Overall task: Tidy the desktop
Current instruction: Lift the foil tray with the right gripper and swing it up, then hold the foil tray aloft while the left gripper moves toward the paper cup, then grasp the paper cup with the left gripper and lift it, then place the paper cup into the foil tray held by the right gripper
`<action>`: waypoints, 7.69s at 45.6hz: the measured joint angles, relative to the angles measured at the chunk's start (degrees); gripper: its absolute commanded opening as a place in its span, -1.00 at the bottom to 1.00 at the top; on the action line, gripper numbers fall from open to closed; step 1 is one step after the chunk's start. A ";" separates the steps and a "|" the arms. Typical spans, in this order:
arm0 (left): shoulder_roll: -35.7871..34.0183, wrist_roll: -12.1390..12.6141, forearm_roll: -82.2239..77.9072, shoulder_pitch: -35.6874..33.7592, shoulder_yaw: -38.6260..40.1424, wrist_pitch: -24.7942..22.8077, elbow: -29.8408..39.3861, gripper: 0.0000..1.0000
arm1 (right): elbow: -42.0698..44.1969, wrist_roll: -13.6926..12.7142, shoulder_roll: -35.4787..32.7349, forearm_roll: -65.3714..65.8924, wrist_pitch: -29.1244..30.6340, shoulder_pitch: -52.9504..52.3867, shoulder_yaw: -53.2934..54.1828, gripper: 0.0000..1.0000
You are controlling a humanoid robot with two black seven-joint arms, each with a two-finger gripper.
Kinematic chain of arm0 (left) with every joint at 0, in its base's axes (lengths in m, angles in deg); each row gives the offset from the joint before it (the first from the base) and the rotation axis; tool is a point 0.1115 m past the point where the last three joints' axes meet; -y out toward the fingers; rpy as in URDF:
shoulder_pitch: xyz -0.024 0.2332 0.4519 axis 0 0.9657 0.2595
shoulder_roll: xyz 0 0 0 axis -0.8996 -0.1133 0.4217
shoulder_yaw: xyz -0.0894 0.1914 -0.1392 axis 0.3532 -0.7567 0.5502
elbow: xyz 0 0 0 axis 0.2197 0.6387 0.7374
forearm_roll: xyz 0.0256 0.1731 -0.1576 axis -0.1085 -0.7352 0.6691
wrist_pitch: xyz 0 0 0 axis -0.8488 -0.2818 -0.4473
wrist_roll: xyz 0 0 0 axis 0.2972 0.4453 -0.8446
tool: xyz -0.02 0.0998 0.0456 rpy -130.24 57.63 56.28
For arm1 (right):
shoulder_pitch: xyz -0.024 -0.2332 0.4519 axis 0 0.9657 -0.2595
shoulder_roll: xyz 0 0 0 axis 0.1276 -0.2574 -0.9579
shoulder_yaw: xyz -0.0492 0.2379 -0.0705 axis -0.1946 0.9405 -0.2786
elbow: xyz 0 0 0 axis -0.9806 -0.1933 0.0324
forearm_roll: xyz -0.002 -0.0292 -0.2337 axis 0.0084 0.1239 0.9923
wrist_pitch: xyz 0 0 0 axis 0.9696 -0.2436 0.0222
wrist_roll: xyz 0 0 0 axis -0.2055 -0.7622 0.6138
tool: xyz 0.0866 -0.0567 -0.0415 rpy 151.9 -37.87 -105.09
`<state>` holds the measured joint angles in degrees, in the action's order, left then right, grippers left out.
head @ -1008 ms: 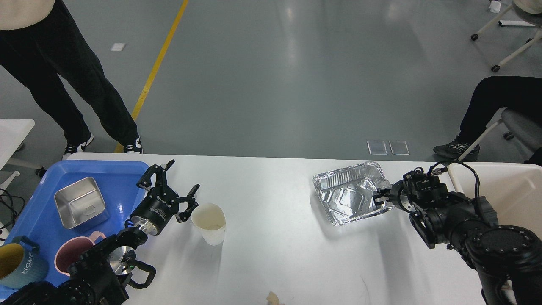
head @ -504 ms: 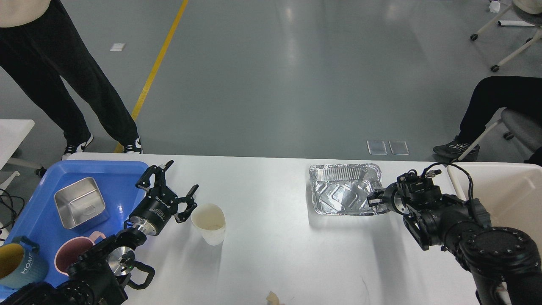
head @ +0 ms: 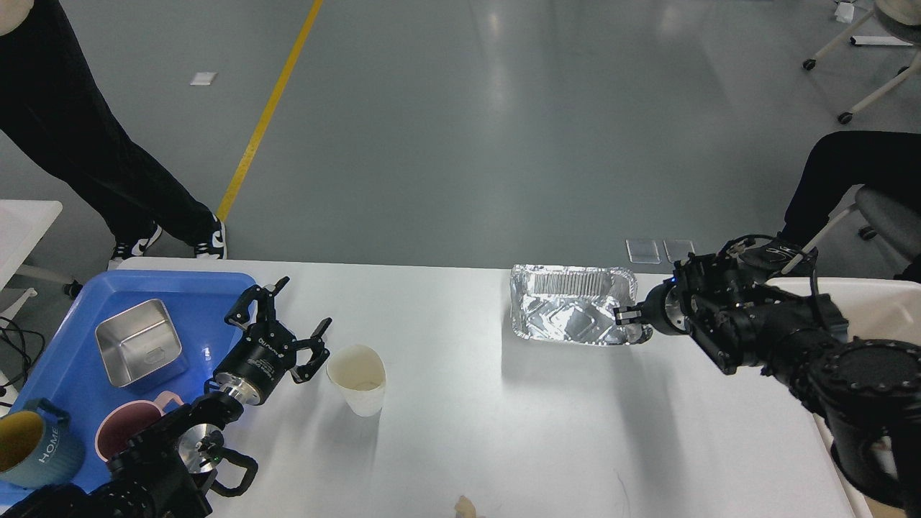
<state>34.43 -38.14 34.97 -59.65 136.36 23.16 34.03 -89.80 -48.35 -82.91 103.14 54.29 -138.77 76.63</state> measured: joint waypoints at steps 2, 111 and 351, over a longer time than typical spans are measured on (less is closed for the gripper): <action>-0.01 0.00 0.00 0.01 0.00 0.00 0.00 0.93 | -2.30 -0.01 -2.14 -0.07 1.59 -1.68 -0.05 -1.00; -6.52 2.07 -0.78 -1.81 -4.49 0.66 0.08 0.92 | -39.50 -14.75 -19.63 -8.27 0.29 -10.29 5.94 -1.00; 10.55 42.29 -56.18 -49.55 -27.92 6.33 22.40 -0.96 | -34.65 -14.67 -12.99 -8.97 0.81 -11.14 7.97 -1.00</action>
<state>44.98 4.15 -21.20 -109.20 108.44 29.49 56.43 -124.45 -63.02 -95.90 94.17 55.10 -149.92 84.60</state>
